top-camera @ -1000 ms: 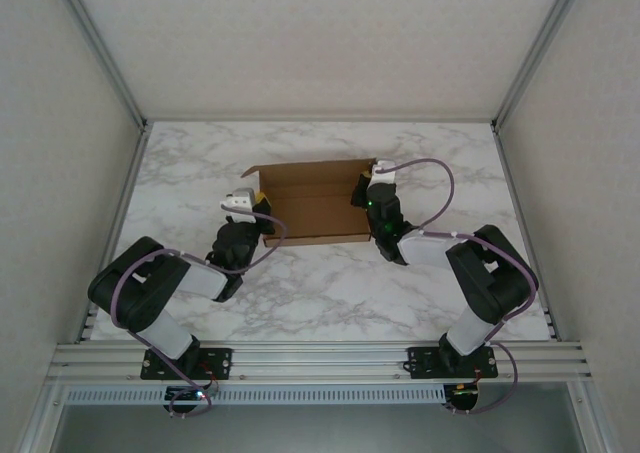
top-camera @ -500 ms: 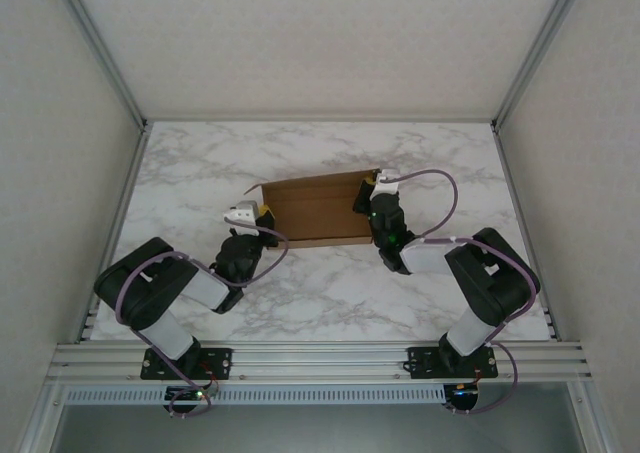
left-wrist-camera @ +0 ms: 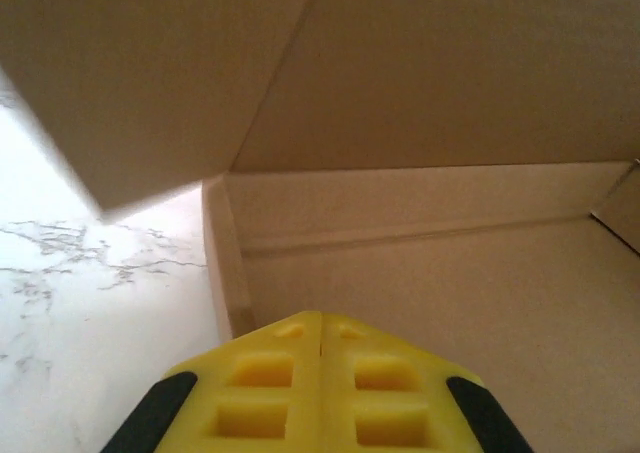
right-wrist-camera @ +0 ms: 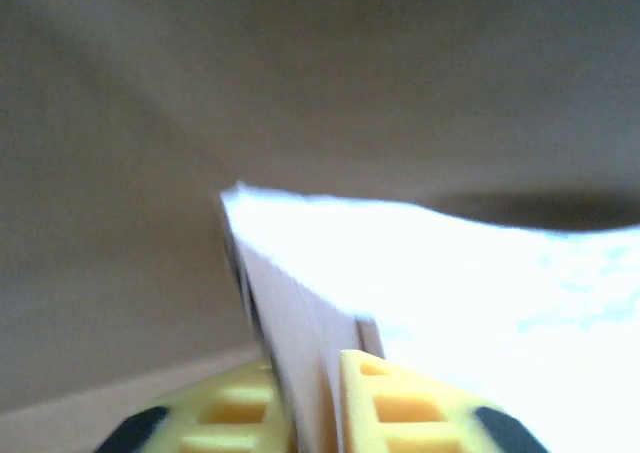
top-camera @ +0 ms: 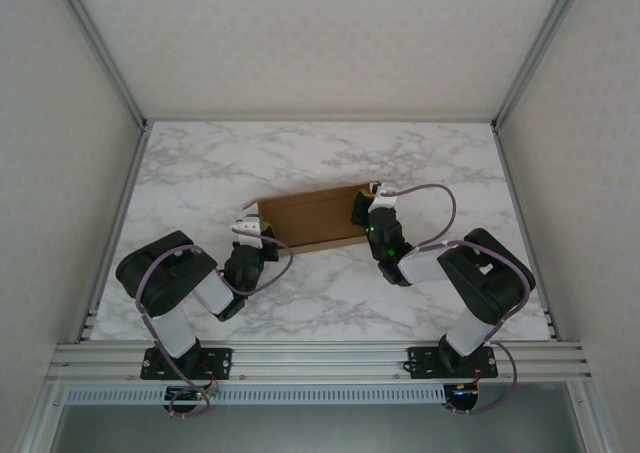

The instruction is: Fold the paper box

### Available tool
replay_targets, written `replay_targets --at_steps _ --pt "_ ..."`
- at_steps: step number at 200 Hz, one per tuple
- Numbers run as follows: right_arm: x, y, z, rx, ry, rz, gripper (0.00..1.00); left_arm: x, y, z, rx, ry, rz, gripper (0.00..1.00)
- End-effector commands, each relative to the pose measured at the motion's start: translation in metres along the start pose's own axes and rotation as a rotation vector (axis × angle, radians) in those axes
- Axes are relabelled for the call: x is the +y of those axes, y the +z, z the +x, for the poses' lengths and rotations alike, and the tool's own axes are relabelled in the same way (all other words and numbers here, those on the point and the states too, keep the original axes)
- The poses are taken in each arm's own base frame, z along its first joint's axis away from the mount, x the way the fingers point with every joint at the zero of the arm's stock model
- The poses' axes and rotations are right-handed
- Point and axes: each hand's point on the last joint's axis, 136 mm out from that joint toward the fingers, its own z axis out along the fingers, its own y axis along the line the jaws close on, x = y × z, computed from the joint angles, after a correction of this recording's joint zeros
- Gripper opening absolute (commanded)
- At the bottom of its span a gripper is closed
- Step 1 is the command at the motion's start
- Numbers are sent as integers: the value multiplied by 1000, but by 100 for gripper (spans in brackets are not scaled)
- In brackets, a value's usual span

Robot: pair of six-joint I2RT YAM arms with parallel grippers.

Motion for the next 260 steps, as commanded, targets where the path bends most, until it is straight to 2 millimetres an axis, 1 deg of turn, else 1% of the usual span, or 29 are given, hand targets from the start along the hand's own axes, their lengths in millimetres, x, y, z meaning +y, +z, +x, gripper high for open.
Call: replay_targets --at_steps 1,27,42,58,75,81,82,84,87,101,120,134,143,152,154,159,172,187,196,202,204,209,212,215,227,228,242,248,260 --pt "-13 -7 31 100 -21 40 20 13 -2 5 7 10 -71 0" --pt "-9 -12 20 87 -27 21 29 16 -1 8 14 21 -93 0" --pt "-8 -14 14 79 -27 18 38 17 -1 8 15 27 -99 0" --pt "-8 -19 10 76 -31 12 42 18 -1 6 13 35 -106 0" --pt "-11 -28 7 72 -17 2 48 18 0 5 12 45 -111 0" --pt "-9 -31 1 59 -9 -13 50 18 0 4 12 48 -112 0" --pt "-8 -32 -1 56 -6 -15 50 18 0 4 11 48 -112 0" --pt "-13 -36 7 72 -11 -11 50 18 0 4 11 48 -113 0" --pt "-15 -40 8 76 -11 -15 50 18 0 3 11 49 -113 0" --pt "-13 -52 1 69 -3 -53 50 18 0 3 10 54 -117 0" --pt "-12 -74 -21 32 17 -93 48 16 1 0 8 62 -114 0" --pt "-7 -94 -47 -20 22 -143 46 15 3 -2 4 64 -113 0" --pt "-2 -104 -64 -17 -6 -163 43 14 3 -3 4 65 -111 0" --pt "0 -112 -74 22 -49 -155 40 13 4 -3 4 66 -108 0" --pt "3 -113 -85 10 -47 -158 39 12 4 -4 4 67 -108 0" --pt "7 -117 -98 8 -58 -158 36 12 5 -3 7 69 -106 0" --pt "19 -122 -121 0 -112 -188 30 10 7 -3 9 70 -103 1" --pt "36 -117 -141 3 -144 -217 20 8 9 -2 15 73 -100 1" --pt "47 -111 -148 43 -138 -224 17 7 10 -1 19 73 -97 1" --pt "57 -104 -147 94 -142 -244 16 6 10 -1 20 71 -94 1" --pt "59 -101 -143 119 -147 -248 15 6 10 -2 20 71 -92 1" --pt "70 -96 -148 151 -146 -267 14 6 11 -1 22 73 -91 1" --pt "73 -92 -143 186 -149 -266 12 5 11 -1 23 74 -90 1" --pt "77 -89 -147 202 -141 -268 11 5 11 0 25 75 -90 1" --pt "85 -69 -131 312 -141 -237 1 5 13 0 27 78 -88 1" --pt "87 -68 -133 313 -140 -240 0 4 12 1 29 78 -87 1" --pt "106 -50 -123 395 -164 -278 0 3 13 2 32 79 -82 2" --pt "109 -41 -113 433 -161 -272 0 3 13 2 32 78 -79 3" --pt "115 -25 -103 471 -159 -258 0 1 13 1 33 80 -72 3"
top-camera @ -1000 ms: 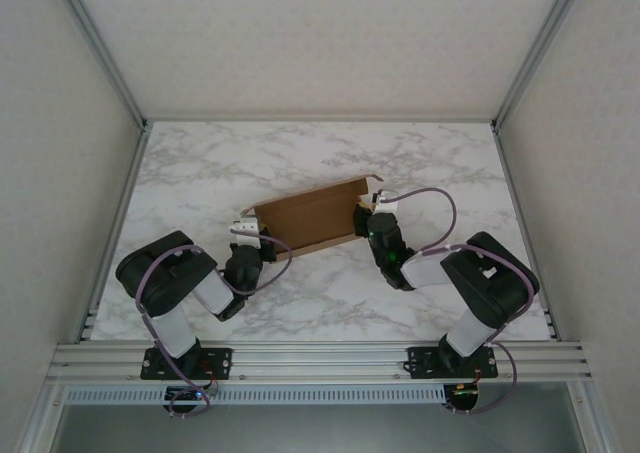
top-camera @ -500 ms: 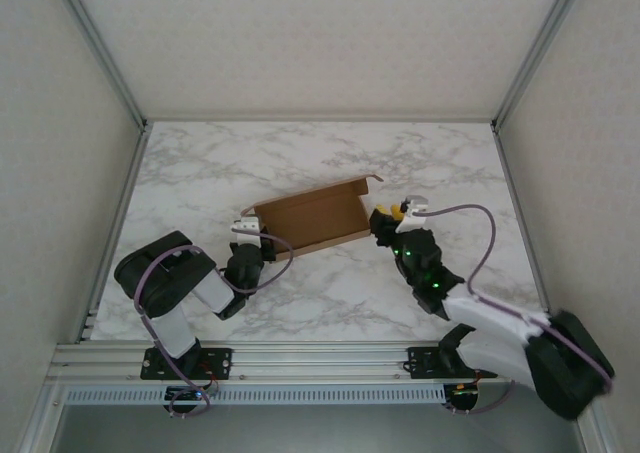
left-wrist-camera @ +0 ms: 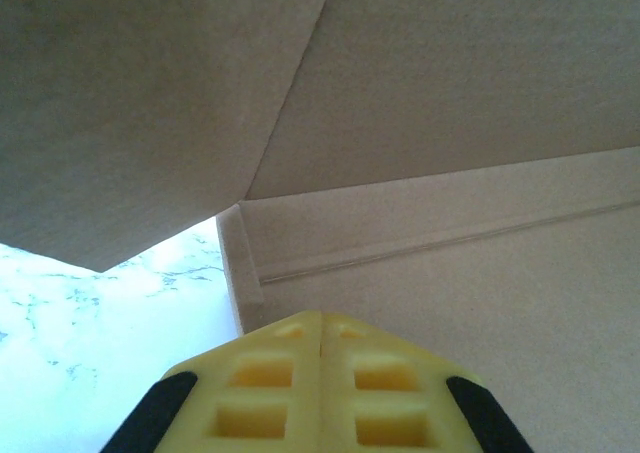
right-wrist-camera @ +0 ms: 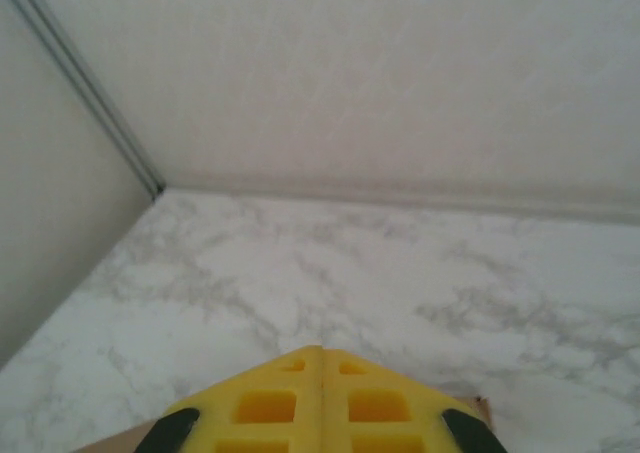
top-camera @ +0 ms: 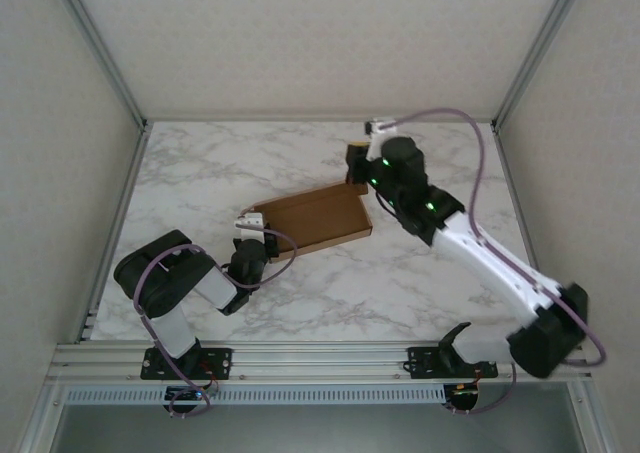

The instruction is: Fold the paper box

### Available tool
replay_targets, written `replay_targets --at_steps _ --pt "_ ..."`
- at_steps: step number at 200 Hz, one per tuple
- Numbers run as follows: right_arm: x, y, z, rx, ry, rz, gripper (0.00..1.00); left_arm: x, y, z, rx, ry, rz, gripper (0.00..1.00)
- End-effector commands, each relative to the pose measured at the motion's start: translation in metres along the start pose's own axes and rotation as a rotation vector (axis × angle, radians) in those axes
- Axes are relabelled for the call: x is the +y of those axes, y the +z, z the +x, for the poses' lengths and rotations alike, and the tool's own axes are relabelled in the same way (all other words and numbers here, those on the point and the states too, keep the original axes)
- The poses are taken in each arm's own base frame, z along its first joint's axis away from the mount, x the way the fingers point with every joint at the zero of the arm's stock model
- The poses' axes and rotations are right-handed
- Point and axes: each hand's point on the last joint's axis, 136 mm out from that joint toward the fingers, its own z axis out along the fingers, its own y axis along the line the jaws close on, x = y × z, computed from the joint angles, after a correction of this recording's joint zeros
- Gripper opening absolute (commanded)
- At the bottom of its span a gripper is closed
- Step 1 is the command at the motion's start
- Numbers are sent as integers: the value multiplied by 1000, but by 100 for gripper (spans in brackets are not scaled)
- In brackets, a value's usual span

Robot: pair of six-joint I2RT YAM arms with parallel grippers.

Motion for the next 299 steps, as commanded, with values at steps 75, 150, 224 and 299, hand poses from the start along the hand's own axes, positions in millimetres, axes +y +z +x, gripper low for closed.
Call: replay_targets --at_steps 75,150,224,299 --pt "-18 72 119 431 57 117 0 -26 -9 -11 23 -34 141 31" --pt "-24 68 123 423 66 147 0 -47 -41 -26 71 -92 255 50" --pt "-24 74 121 426 60 151 0 -46 -70 -26 171 -159 305 53" --pt "-24 71 124 441 54 149 2 -58 -112 -55 292 -218 414 47"
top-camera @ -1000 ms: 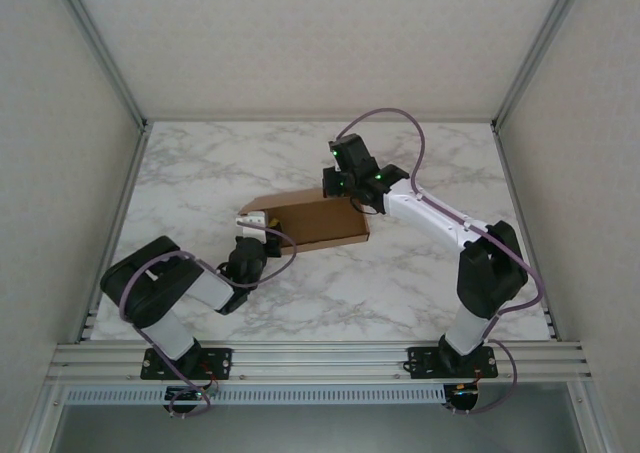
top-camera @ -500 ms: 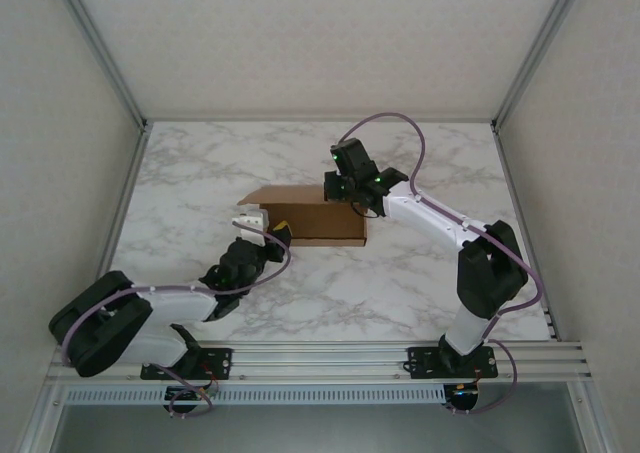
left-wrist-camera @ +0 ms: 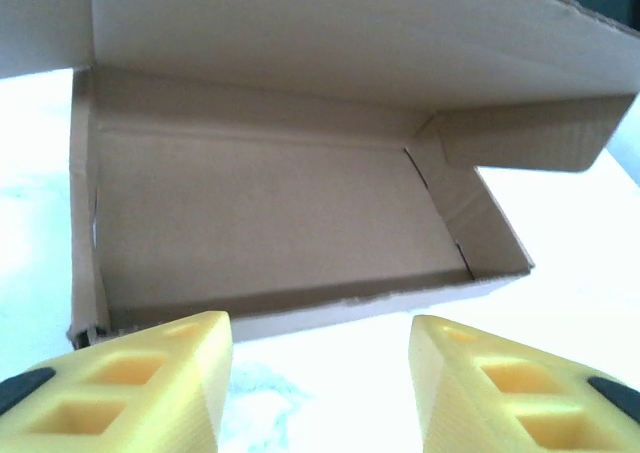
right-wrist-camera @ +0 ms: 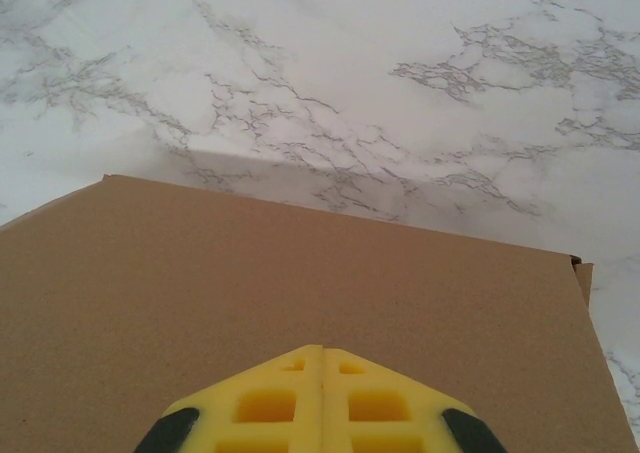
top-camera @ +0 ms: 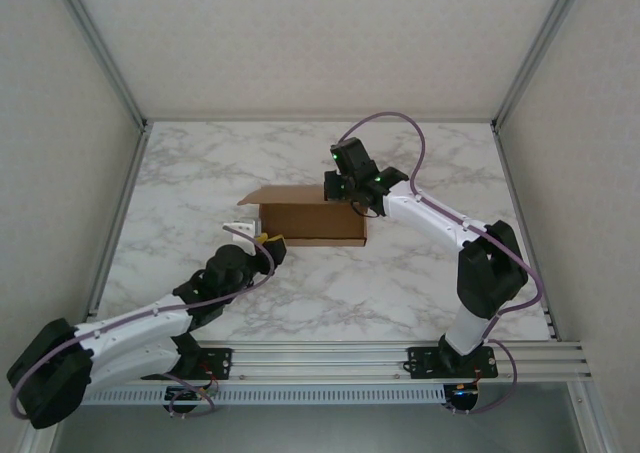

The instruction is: Fold the paper box

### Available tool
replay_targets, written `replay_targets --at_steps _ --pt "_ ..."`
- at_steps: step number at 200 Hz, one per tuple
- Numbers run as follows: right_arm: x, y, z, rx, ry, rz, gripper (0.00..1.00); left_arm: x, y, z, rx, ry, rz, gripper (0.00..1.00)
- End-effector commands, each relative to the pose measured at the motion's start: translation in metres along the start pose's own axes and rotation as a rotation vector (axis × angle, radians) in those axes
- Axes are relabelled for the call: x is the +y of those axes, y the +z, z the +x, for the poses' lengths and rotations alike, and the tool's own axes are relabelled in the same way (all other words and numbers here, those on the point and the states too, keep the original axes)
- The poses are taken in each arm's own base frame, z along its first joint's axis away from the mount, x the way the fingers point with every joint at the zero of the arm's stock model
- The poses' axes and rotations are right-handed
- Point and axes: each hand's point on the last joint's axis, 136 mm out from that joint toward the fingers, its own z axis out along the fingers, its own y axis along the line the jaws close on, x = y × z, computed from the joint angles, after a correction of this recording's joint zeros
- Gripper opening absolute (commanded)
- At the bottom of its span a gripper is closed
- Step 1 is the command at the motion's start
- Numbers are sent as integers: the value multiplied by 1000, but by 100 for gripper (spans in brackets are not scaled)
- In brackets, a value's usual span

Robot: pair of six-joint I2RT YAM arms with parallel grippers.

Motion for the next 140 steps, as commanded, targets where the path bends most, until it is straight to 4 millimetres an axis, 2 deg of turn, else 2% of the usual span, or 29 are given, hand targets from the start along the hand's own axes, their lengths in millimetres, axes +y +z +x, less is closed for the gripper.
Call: replay_targets --at_steps 1,44,75,107,140 --pt "0 -5 -4 -6 -2 10 2 -19 -18 -7 73 -45 52 47" --pt "-2 0 14 21 5 -5 3 -60 -62 -73 -21 -73 204 40" --pt "-8 8 38 60 3 1 3 -73 -67 -97 -4 -48 195 38" --pt "-17 18 64 100 2 18 4 -62 -57 -113 -48 -60 131 38" --pt "-22 25 79 129 8 25 4 -34 -34 -120 -61 -93 51 42"
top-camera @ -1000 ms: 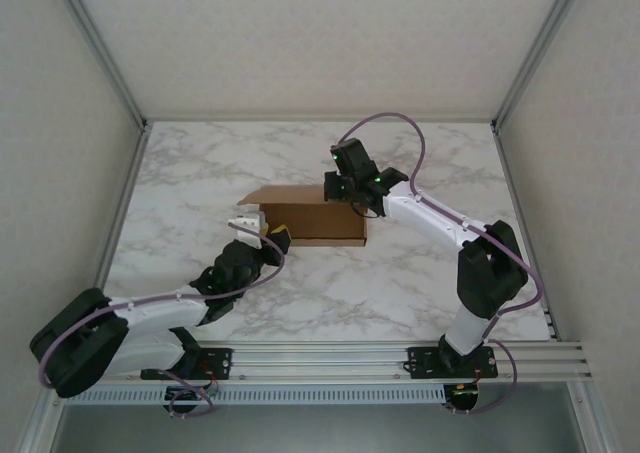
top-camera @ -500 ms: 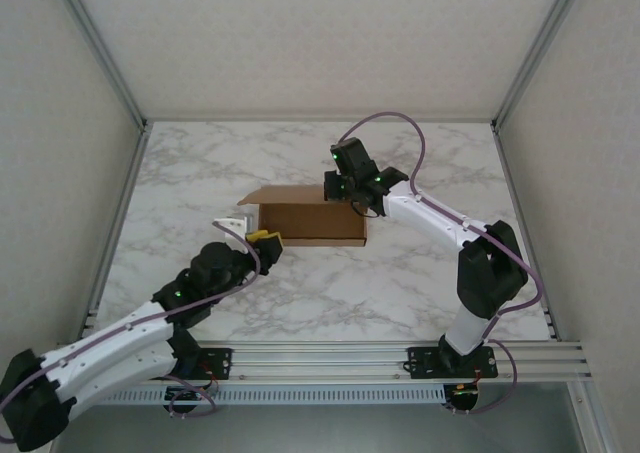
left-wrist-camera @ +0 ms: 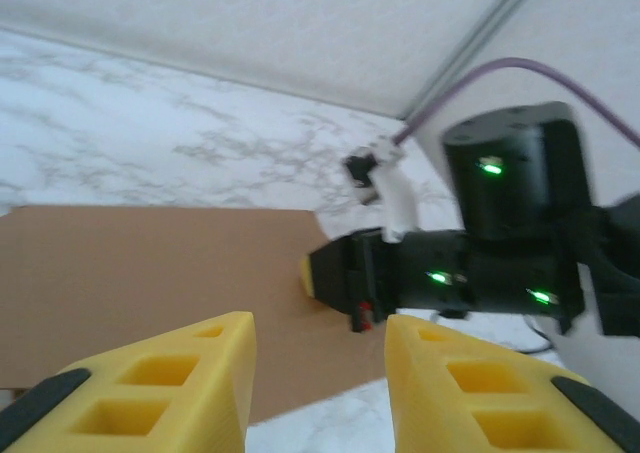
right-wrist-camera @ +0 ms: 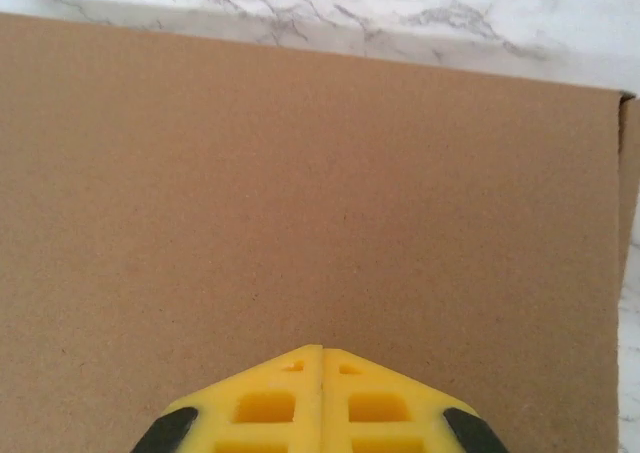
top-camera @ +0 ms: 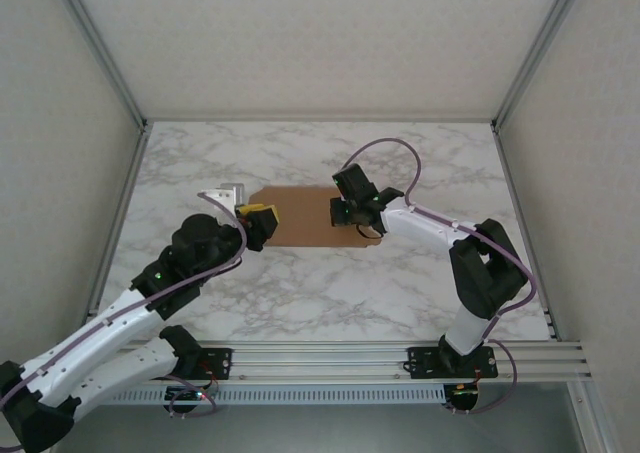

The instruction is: Fold the paper box

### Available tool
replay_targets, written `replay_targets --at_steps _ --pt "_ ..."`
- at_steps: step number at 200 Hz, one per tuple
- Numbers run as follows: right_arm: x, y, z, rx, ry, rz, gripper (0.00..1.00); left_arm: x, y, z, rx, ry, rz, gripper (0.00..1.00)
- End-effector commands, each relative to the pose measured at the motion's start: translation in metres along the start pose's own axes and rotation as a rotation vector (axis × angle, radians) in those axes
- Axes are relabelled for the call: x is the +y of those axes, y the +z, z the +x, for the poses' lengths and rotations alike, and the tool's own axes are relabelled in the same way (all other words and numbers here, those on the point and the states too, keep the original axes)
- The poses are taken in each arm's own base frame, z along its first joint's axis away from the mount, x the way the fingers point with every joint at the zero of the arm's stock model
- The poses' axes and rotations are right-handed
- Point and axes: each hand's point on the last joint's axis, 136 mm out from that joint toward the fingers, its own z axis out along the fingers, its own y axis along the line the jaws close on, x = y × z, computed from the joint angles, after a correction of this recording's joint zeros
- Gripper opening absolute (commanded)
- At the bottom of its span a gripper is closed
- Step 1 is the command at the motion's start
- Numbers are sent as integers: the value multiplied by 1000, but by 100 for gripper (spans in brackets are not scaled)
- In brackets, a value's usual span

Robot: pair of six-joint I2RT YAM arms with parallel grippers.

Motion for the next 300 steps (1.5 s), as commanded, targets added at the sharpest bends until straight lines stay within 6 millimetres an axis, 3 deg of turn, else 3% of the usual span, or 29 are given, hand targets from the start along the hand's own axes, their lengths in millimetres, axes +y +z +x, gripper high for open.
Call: replay_targets --at_steps 1,33,44,84,100,125,155,161,176,200,217,273,300 --pt "5 -4 1 -16 19 -26 4 18 9 -8 -12 -5 -47 43" --pt "7 -25 -16 -74 -2 -34 10 70 18 -12 -28 -9 -205 50" --pt "5 -38 -26 -105 -22 -23 18 93 19 -11 -21 -24 -262 53" --pt "-16 -79 -48 -173 -35 4 63 157 22 -10 -25 -104 -417 62" --pt "-28 -93 -51 -185 -29 -10 67 177 26 -3 -13 -130 -467 64" --pt "-9 -109 -35 -176 -228 -99 72 184 33 15 25 -174 -464 64" --pt "12 -122 -10 -335 -668 -70 77 185 32 5 -7 -156 -477 65" --pt "30 -129 -2 -386 -787 -121 77 184 32 3 -14 -160 -476 65" --pt "51 -135 18 -461 -1019 -196 78 182 34 2 -24 -175 -459 65" --pt "73 -127 53 -431 -1301 -271 79 185 32 3 -33 -162 -470 65" --pt "76 -112 62 -394 -1382 -248 79 186 26 1 -56 -150 -479 65" --pt "71 -59 31 -391 -1418 0 76 182 20 -4 -82 -142 -472 64" --pt "70 -48 17 -404 -1442 86 63 182 17 -6 -95 -138 -475 63"
